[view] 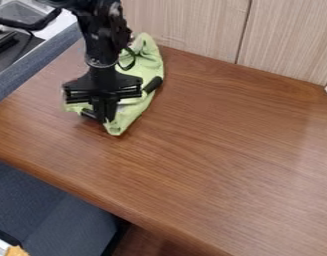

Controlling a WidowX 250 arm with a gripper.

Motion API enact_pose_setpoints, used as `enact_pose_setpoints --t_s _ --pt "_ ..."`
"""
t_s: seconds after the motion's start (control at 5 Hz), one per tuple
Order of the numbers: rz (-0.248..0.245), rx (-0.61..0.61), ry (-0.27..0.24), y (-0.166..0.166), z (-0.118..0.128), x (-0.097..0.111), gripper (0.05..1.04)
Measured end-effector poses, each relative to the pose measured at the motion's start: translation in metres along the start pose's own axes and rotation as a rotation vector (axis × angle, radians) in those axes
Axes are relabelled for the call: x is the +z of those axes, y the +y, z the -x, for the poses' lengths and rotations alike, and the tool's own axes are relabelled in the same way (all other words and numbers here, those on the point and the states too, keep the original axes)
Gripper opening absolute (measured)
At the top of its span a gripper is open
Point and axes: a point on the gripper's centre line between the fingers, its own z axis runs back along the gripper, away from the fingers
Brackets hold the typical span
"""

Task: Unfold the cloth from top to bottom

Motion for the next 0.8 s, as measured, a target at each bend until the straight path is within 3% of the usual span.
enact_pose_setpoints --t_s 0.2,0.4,0.8 --pt "-0.03 0.035 0.048 0.003 0.003 0.001 0.083" --pt "-0.04 0.066 0.075 0.005 -0.006 0.006 0.237" --pt "-0.047 0.031 0.085 0.005 -0.013 0.015 0.806"
